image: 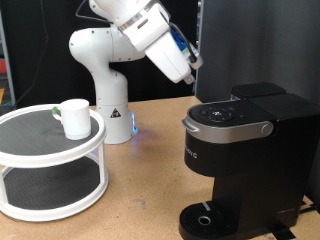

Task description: Make a cup of coffee with the keurig machine

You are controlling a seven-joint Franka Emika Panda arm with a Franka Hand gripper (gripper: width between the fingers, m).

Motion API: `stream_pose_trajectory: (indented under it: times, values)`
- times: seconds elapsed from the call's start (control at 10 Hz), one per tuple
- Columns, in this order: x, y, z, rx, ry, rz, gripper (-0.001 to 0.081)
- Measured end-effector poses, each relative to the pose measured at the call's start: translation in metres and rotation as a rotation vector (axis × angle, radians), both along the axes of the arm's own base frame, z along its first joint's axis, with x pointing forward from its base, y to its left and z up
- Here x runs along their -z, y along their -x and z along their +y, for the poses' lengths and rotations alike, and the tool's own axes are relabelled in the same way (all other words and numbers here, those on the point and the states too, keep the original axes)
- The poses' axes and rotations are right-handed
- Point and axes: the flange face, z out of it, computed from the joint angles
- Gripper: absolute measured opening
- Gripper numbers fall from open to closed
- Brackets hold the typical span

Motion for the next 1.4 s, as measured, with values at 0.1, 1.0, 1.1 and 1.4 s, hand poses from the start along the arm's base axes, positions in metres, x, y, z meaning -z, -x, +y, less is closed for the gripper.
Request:
stream_pose_trajectory:
  times: [0.1,1.0,1.1,1.4]
  values:
    - [-0.003,0.007,-0.002,0.026,-0.009,0.026,0.0007]
    - [0.01,0.057,-0.041,0.164,-0.054,0.007,0.0007]
    - [0.008,0.067,-0.044,0.155,-0.055,0.002,0.0007]
    - [0.011,0.074,-0.05,0.128,-0.083,0.029,0.0007]
